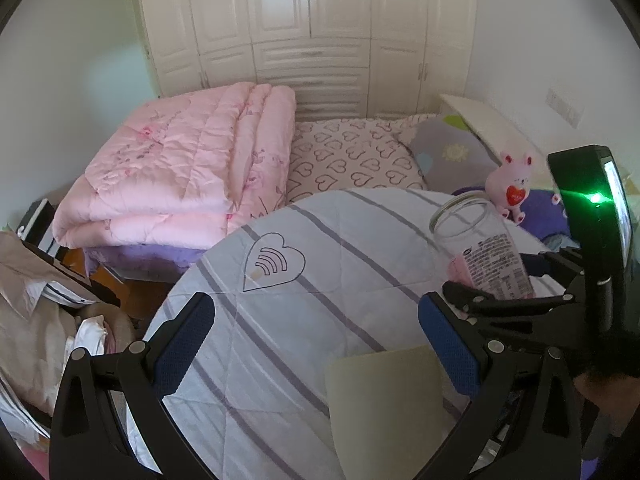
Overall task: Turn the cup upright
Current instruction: 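Carry the jar toward the left gripper and set it down on the table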
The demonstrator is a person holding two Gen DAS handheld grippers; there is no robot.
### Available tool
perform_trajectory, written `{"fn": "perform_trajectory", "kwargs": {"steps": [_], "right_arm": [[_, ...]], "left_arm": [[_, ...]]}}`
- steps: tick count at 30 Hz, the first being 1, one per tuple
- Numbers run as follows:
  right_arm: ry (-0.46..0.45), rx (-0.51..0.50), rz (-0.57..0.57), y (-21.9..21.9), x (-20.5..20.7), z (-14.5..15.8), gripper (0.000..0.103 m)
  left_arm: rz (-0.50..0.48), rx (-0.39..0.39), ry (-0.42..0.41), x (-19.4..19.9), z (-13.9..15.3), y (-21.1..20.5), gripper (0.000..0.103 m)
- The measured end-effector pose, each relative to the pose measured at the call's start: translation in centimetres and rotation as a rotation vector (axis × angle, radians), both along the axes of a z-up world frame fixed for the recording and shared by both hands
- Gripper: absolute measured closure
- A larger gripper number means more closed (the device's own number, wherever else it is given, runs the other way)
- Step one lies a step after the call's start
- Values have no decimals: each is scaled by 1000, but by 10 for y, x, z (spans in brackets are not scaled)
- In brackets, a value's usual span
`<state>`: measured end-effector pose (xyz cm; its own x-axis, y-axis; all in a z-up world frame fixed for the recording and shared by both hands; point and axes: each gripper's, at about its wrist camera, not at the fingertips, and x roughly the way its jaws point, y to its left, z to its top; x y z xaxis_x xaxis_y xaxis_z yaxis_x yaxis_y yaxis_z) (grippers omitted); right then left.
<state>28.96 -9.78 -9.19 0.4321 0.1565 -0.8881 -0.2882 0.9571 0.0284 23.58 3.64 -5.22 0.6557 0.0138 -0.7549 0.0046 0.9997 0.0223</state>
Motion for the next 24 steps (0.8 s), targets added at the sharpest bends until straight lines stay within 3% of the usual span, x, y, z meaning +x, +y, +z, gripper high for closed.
{"fn": "perform_trajectory", "kwargs": {"steps": [6,14,20,24], "right_arm": [[-83,7,-21,-4,-18,47,29],[-167,25,50,32,-82,104,29],[-133,59,145,79,-134,101,29],[-78,88,189,111,-160,79,29]], "left_arm": [[35,-42,-42,-33,31,22,0],[102,-16,-104,-108,61,63,0],[171,-1,-107,-166,63,107,0],[205,-20,-85,-190,54,133,0]]}}
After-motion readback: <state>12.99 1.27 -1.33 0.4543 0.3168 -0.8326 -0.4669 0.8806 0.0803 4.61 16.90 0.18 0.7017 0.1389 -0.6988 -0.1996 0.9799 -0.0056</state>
